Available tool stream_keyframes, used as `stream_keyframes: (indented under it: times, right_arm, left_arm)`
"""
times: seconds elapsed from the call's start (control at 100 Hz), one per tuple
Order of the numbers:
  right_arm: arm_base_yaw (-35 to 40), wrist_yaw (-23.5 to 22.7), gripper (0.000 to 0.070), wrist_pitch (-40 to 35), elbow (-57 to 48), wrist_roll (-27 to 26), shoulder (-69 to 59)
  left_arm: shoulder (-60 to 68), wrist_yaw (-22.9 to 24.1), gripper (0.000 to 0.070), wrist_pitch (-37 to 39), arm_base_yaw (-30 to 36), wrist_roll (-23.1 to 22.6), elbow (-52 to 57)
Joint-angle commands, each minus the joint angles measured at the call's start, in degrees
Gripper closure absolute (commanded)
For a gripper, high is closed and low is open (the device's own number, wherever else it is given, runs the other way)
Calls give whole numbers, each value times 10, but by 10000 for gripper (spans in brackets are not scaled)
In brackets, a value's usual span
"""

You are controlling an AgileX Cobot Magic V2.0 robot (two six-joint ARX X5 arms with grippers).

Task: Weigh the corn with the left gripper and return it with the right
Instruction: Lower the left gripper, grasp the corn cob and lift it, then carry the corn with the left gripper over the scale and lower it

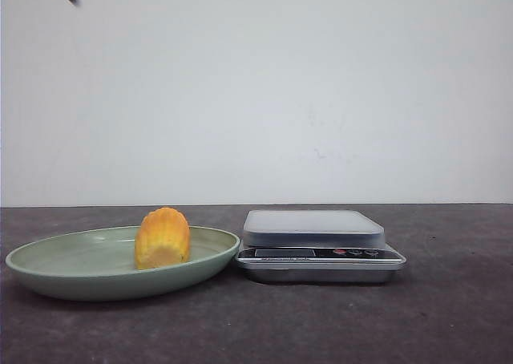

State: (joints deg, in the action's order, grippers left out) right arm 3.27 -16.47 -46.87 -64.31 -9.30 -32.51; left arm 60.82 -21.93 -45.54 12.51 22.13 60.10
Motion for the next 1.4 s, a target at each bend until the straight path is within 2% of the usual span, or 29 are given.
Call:
stream_keyframes:
  times: [0.0, 0.27, 0.42, 0.59, 0.62, 0.64, 0.67, 0.68, 0.69, 0.71, 0.74, 0.77, 0.99, 1.19, 1.32, 1.39]
  right_arm:
    - [0, 1, 0, -3, -5, -6, -7]
    - [0, 17, 0, -18, -5, -3, -15]
    - [0, 18, 0, -21, -5, 2, -15]
    - [0, 19, 0, -29, -5, 12, -15]
    - [0, 19, 0, -29, -5, 12, -15]
    - [0, 19, 0, -30, -5, 12, -15]
    - [0, 19, 0, -31, -5, 12, -15]
    - [0, 19, 0, -31, -5, 12, -15]
    - [0, 19, 0, -32, -5, 12, -15]
    - [0, 19, 0, -33, -5, 12, -14]
    - [0, 19, 0, -35, -5, 12, -14]
    - [0, 19, 0, -39, -5, 12, -14]
    - [0, 20, 4, -46, -5, 18, -14]
    - [4, 20, 5, -47, -5, 18, -14]
    - [11, 26, 5, -46, -5, 18, -14]
    - [16, 34, 5, -46, -5, 19, -14]
  left_arm:
    - [51, -2, 75, 25, 17, 0, 6]
    - [217, 2, 75, 113, 90, 17, 6]
    - [287, 27, 74, 153, 125, 24, 6]
    - [342, 46, 82, 151, 147, 24, 6]
    - [348, 46, 135, 147, 148, 23, 6]
    - [351, 45, 214, 145, 148, 19, 6]
    - [354, 43, 407, 138, 148, 9, 6]
    - [355, 43, 488, 136, 148, 5, 6]
    - [355, 42, 622, 132, 148, -3, 6]
    - [355, 40, 700, 128, 148, -12, 6]
    - [355, 41, 664, 123, 148, -23, 7]
    - [354, 41, 700, 119, 148, -31, 8]
    - [320, 30, 700, 66, 145, -78, 76]
    - [243, -12, 700, 67, 151, -64, 189]
    - [204, -26, 700, 112, 156, -57, 259]
    - [193, -25, 700, 139, 158, -33, 289]
